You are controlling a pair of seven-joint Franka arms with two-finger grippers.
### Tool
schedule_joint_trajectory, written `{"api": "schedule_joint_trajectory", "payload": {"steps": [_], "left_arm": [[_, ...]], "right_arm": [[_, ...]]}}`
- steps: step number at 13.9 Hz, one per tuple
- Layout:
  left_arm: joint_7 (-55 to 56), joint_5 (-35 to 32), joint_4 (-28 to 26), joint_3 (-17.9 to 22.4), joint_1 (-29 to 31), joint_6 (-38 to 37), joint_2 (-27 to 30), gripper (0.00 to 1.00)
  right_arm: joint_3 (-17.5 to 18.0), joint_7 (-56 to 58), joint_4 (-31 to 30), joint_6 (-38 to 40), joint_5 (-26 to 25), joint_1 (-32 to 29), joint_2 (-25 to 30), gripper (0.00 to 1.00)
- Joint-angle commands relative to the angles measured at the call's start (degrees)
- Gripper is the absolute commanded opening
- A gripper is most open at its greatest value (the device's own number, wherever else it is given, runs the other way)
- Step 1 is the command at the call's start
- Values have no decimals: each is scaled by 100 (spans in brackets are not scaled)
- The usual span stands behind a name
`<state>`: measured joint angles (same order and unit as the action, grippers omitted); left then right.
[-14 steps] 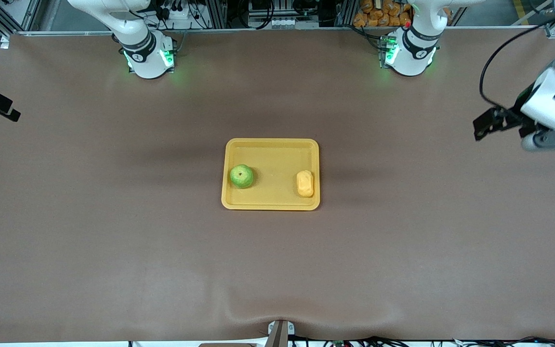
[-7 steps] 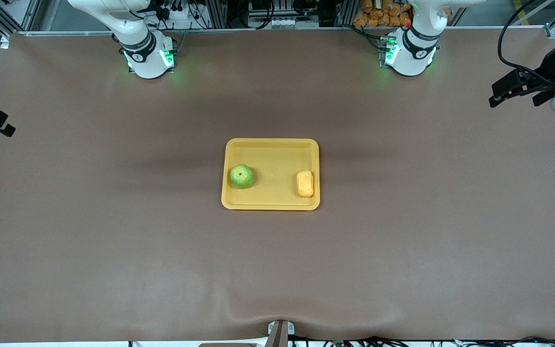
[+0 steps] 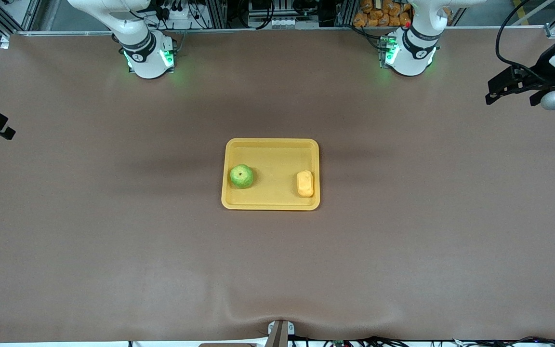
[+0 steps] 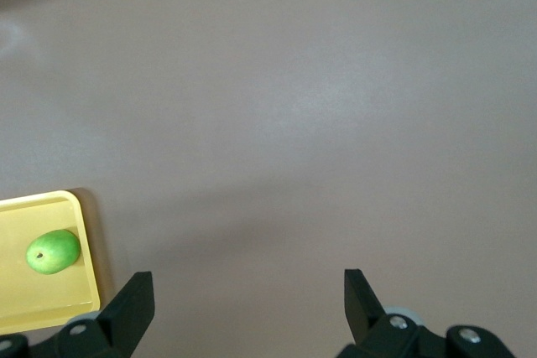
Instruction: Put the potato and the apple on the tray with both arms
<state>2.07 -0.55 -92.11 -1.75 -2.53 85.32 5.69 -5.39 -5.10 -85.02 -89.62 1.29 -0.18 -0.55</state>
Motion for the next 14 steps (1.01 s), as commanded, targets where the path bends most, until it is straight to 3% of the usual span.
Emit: {"api": "schedule_joint_trajectory", "payload": {"steps": [1, 14], "left_arm": [[-119, -33, -26, 17, 16, -59, 100, 100], [-14, -33, 53, -71, -2, -50, -15, 100]], "right_arm": [[-15, 36, 144, 50, -102, 44, -59, 100], [-15, 36, 153, 94, -129, 36, -59, 100]]}}
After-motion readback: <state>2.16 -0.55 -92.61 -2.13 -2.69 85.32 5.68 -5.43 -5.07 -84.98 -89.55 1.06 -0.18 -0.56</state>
